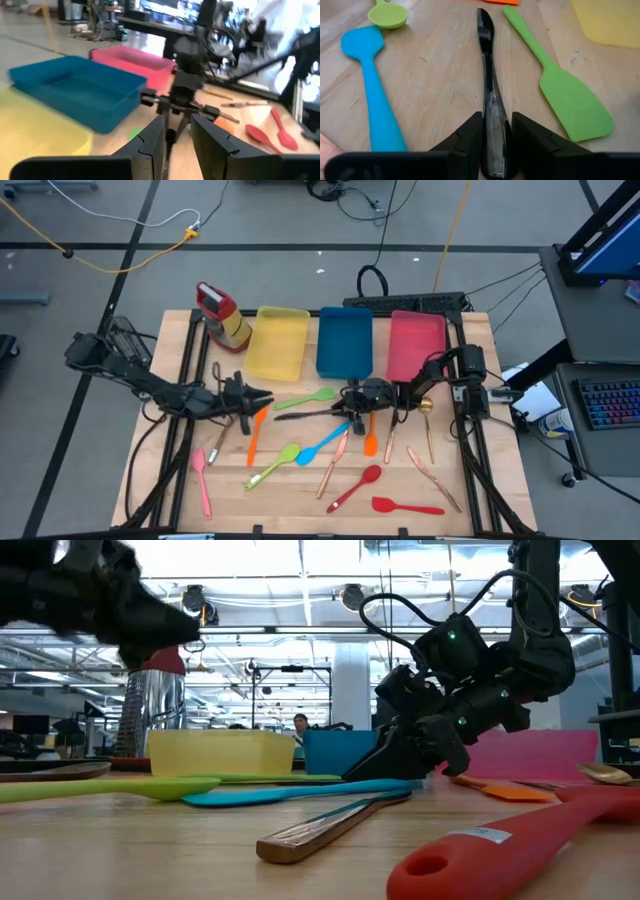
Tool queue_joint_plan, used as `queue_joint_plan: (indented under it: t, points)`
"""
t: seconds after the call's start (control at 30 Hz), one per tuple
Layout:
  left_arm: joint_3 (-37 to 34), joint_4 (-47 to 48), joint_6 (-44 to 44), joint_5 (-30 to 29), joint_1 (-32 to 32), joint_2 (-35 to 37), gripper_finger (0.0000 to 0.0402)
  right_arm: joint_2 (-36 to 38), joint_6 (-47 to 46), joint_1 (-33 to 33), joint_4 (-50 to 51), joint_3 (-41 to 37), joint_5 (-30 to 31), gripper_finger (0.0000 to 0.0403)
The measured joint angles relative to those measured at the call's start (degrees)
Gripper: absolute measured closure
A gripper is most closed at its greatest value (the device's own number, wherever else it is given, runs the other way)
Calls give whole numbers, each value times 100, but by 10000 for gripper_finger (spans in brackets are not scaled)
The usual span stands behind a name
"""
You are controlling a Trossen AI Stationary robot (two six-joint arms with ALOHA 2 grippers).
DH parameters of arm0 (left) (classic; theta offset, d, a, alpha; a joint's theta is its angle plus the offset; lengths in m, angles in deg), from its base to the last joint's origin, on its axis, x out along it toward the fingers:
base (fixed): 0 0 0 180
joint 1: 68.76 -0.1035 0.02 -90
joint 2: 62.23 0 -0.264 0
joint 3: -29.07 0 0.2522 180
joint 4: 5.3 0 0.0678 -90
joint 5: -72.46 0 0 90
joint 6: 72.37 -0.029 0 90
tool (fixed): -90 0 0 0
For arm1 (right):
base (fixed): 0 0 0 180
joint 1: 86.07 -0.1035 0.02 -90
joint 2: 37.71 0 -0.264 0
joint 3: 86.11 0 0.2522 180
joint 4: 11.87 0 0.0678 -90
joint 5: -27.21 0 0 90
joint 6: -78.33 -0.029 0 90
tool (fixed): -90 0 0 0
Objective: Pick & Place Kitchen Items
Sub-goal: Put the black knife into the yellow bin
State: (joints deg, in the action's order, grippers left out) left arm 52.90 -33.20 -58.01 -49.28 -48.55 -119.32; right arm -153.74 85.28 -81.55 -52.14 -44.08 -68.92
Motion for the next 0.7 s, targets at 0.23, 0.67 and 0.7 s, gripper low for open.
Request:
queue_joint_plan:
  t: [0.23,0.67,0.7]
  points:
    - [1358,1043,-675,175,-19,-1549,303,-4,-1,-5,21,4,-103,316]
    - [2145,1758,-330,741,-389,-3306,189,-5,-6,-9,23,7,-165,318]
    - [2145,1754,-286,742,-405,-3452,185,-6,-6,-9,23,7,-231,317]
